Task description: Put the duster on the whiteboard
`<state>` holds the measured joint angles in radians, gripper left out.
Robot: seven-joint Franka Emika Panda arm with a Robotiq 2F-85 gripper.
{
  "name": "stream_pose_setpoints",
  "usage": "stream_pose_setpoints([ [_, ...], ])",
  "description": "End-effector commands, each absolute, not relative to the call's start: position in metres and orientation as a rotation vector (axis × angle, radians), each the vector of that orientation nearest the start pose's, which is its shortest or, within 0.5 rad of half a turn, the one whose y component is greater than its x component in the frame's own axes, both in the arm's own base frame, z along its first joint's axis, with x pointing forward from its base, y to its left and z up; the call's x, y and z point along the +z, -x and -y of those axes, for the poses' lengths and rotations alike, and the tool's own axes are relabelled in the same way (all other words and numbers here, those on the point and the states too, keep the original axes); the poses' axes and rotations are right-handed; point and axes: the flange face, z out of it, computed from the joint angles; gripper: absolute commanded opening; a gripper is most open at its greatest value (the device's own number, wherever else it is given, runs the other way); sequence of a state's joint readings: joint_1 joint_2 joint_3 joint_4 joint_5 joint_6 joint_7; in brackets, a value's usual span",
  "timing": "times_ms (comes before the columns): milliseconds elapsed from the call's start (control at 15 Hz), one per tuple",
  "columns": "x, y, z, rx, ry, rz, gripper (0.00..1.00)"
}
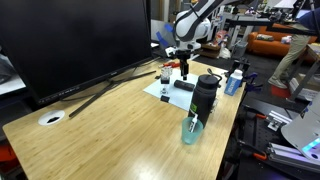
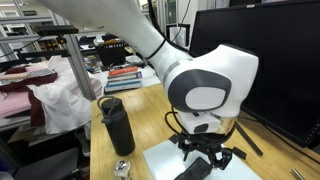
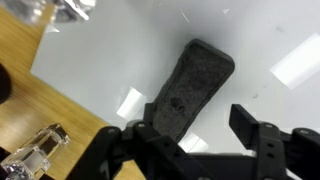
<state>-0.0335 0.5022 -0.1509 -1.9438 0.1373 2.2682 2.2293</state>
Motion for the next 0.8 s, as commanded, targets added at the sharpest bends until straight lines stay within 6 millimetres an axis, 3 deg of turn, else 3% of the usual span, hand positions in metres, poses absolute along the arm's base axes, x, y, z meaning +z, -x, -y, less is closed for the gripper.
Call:
stream_pose_setpoints([
  [0,0.23,-0.597,0.104,0.232,1.028,-3.076,1.0],
  [200,0.251,-0.598,0.098,0.209,1.069,-3.02,1.0],
  [267,0.238,-0.603,0.101,0.176,1.042,-3.05,1.0],
  [733,0.234,-0.602,0.101,0.179,1.045,-3.055,1.0],
])
